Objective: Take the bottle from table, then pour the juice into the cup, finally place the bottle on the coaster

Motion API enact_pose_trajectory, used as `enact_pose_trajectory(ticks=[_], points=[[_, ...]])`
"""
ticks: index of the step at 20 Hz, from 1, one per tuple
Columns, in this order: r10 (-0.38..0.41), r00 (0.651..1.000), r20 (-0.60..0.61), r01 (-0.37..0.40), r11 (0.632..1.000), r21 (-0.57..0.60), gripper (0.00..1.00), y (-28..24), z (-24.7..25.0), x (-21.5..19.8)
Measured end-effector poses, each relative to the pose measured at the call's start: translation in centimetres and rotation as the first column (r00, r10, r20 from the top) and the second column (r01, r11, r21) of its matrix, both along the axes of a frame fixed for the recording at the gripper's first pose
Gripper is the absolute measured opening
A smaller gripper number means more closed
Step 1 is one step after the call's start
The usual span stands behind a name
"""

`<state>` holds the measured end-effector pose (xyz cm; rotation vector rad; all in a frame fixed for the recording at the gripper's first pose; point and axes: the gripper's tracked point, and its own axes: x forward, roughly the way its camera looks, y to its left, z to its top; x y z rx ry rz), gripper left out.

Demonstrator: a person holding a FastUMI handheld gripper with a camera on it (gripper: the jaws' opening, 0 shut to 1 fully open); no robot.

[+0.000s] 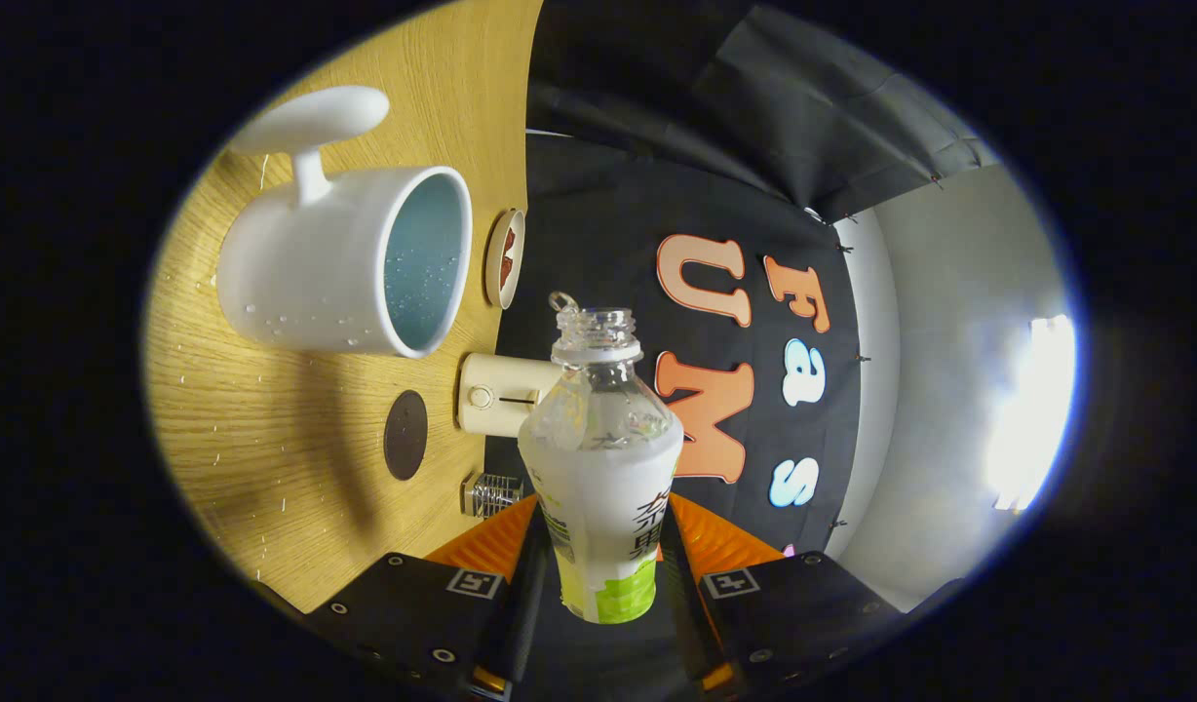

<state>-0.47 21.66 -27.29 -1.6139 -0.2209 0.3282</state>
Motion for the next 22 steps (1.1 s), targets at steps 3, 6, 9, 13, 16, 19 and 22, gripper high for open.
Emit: enact_pose_trajectory(ticks=[3,6,9,13,16,19,22], points=[[0.003,1.000,0.003,-0.003,1.000,-0.007,0.60,0.11,0.10,-0.01],[0.003,1.000,0.007,-0.003,1.000,-0.016,0.60,0.09,0.05,-0.12],[0.005,1.000,0.010,-0.005,1.000,-0.021,0.60,0.10,0.08,-0.36],[0.014,1.000,0.022,-0.013,1.000,-0.027,0.60,0.39,0.51,-0.30],[0.021,0.999,0.034,-0.019,0.999,-0.040,0.60,0.43,0.60,-0.16],[0.023,0.999,0.037,-0.022,0.999,-0.041,0.60,0.51,0.63,-0.30],[0.033,0.998,0.046,-0.031,0.998,-0.053,0.60,0.74,0.91,-0.28]])
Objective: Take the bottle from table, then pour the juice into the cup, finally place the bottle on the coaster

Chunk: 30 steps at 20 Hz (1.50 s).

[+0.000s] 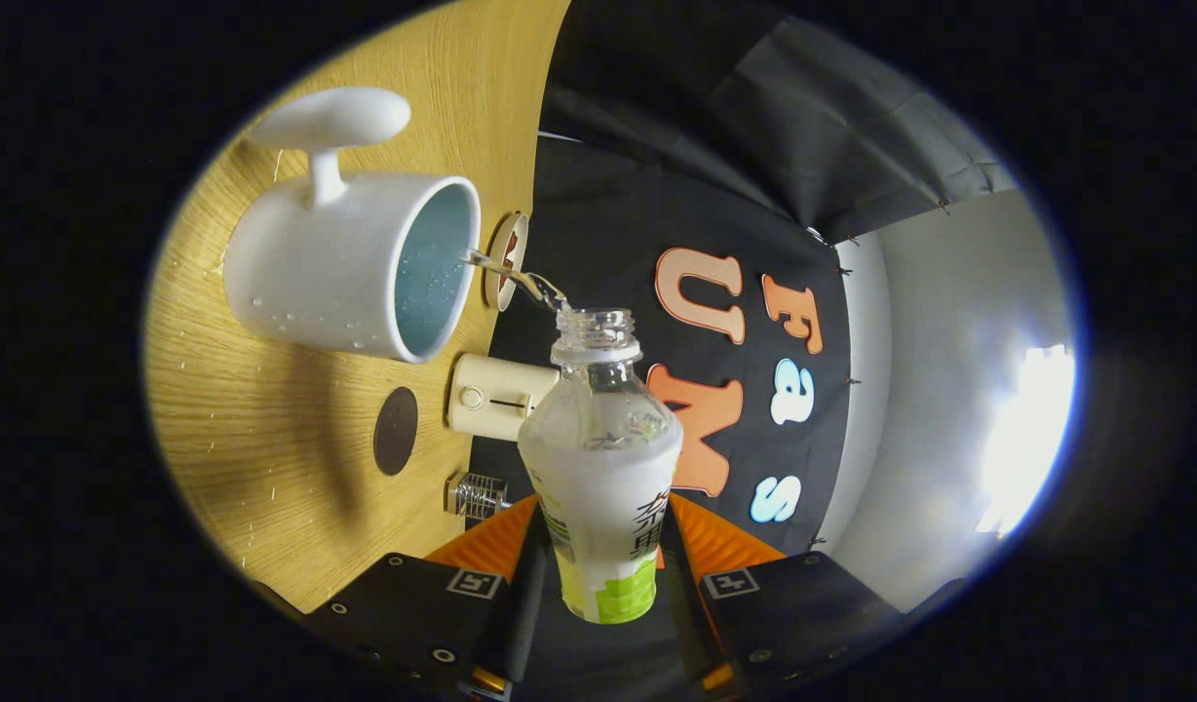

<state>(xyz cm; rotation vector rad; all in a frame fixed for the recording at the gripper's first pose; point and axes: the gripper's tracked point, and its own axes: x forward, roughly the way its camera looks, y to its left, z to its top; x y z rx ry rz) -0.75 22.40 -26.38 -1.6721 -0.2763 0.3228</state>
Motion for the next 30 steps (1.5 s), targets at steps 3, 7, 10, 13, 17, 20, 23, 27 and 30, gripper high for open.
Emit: enact_pose_trajectory(ticks=[3,7,10,13,17,20,23,27,30], points=[[0.004,1.000,0.006,-0.004,1.000,-0.012,0.60,-0.08,0.06,0.08],[0.010,1.000,0.009,-0.010,0.999,-0.034,0.60,-0.15,-0.09,0.18],[0.010,1.000,0.014,-0.010,0.999,-0.051,0.60,-0.37,-0.16,0.16],[0.018,1.000,0.019,-0.017,0.998,-0.062,0.60,0.04,0.23,0.13],[0.033,0.999,0.026,-0.030,0.996,-0.088,0.60,0.12,0.39,0.26],[0.036,0.999,0.025,-0.033,0.994,-0.102,0.60,0.04,0.36,0.13],[0.041,0.999,0.029,-0.037,0.991,-0.128,0.60,0.00,0.42,0.19],[0.051,0.998,0.032,-0.045,0.987,-0.154,0.60,-0.17,0.49,0.01],[0.056,0.998,0.034,-0.049,0.984,-0.170,0.60,-0.10,0.56,0.01]])
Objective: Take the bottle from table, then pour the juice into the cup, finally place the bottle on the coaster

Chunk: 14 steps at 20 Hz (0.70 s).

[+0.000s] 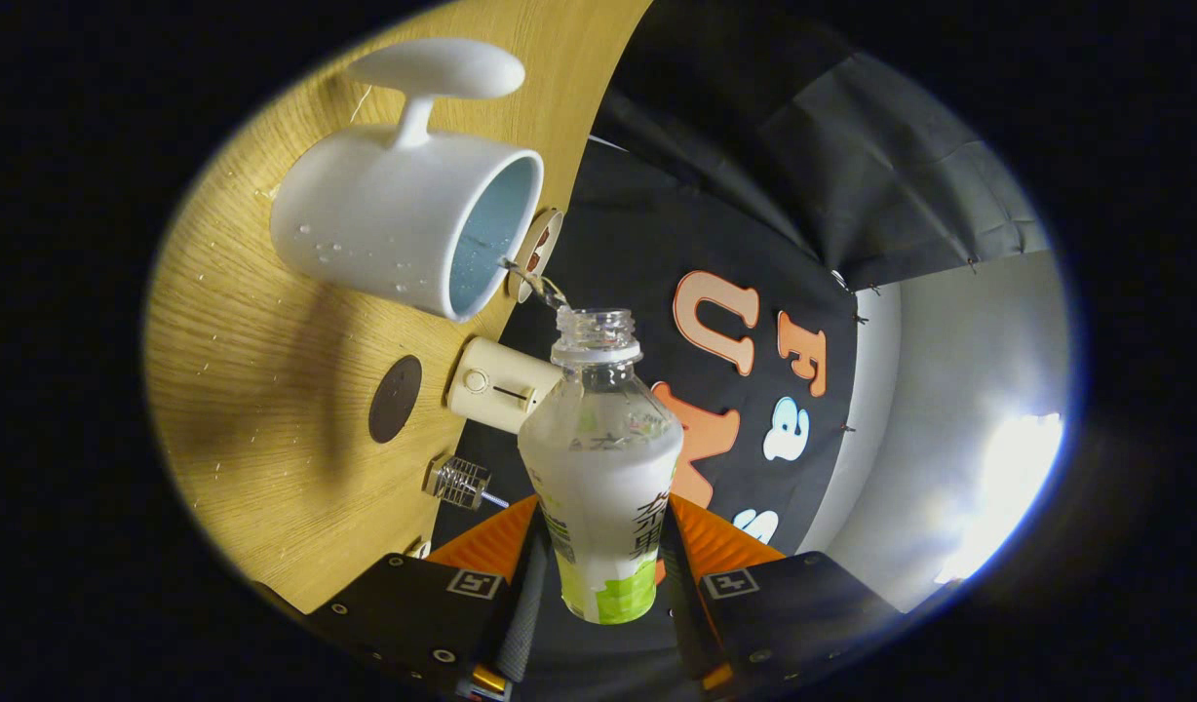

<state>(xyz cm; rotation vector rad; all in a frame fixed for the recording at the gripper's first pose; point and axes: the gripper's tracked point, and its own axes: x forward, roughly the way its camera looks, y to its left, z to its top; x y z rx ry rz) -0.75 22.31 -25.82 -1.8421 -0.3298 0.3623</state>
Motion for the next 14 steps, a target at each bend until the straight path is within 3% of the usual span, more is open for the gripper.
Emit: enact_pose_trajectory(ticks=[14], points=[[0.046,0.998,0.034,-0.043,0.996,-0.074,0.60,1.0,0.9,-0.2]])
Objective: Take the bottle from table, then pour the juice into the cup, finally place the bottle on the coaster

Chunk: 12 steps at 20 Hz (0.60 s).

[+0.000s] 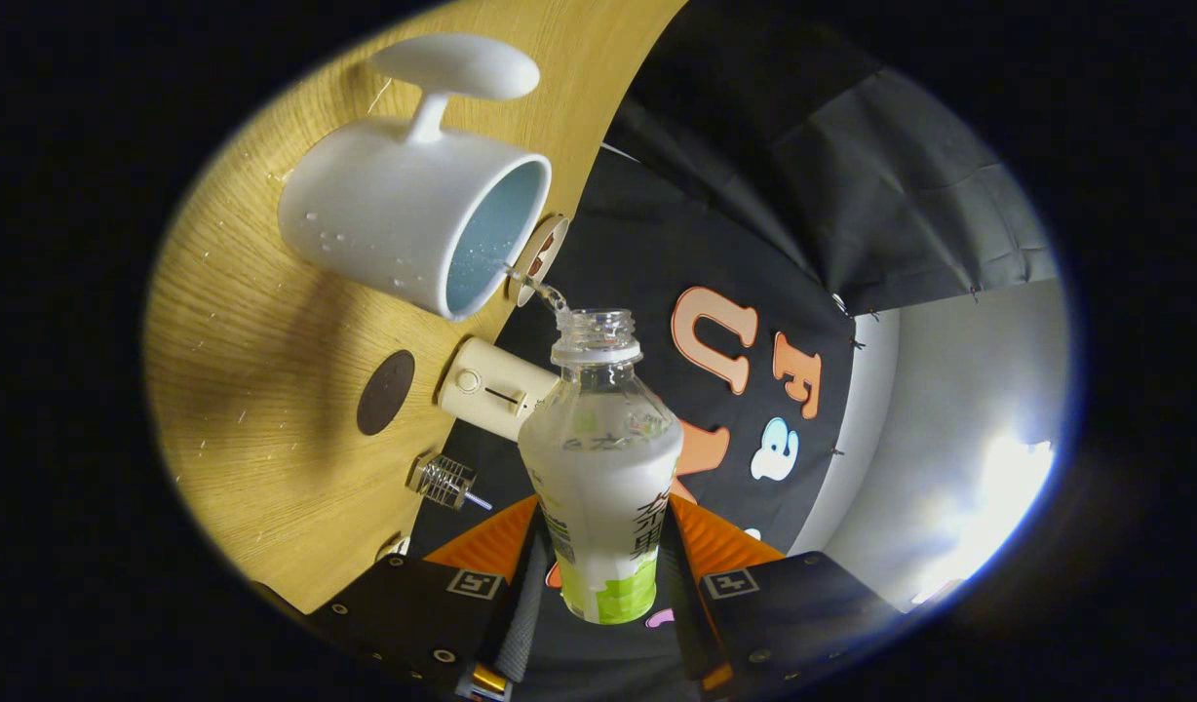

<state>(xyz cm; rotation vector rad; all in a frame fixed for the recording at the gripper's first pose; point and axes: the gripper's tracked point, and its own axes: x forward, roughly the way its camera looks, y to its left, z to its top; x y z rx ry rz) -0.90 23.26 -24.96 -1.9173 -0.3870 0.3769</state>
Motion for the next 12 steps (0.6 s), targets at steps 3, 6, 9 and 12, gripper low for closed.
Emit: enact_pose_trajectory(ticks=[3,6,9,12], points=[[0.009,1.000,0.004,-0.009,1.000,-0.015,0.60,0.1,0.1,0.1],[0.009,1.000,0.010,-0.009,1.000,-0.024,0.60,0.2,0.3,0.4],[0.022,0.999,0.023,-0.021,0.999,-0.045,0.60,0.5,0.7,0.3],[0.042,0.999,0.035,-0.040,0.997,-0.066,0.60,0.9,1.1,0.3]])
